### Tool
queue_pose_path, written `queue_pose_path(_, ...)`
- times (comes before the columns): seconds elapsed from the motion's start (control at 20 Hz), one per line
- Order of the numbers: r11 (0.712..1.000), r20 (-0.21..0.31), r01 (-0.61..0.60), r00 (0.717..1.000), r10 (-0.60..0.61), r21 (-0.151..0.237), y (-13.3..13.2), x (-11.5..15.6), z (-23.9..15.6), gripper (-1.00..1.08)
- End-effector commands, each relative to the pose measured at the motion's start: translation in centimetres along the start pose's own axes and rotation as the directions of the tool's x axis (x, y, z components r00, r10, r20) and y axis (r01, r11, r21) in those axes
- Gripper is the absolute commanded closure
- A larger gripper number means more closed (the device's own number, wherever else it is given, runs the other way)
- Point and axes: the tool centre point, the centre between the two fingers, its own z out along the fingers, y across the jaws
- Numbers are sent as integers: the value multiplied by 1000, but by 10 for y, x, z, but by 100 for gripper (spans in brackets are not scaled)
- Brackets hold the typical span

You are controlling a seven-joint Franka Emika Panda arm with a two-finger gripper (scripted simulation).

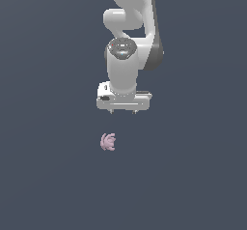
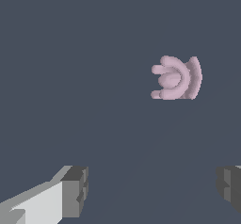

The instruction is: Pick up the object and move it to a goal position.

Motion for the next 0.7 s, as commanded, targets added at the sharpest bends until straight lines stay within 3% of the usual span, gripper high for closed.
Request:
queue_pose_path(0.0, 1000, 0, 0, 1000, 0, 0, 0, 0, 0, -92)
queue_pose_path(0.45, 999, -23, 47, 999, -47, 6, -33, 2, -14, -92)
queue_pose_path(0.65, 999, -24, 50, 998, -50, 7, -35, 3, -14, -92)
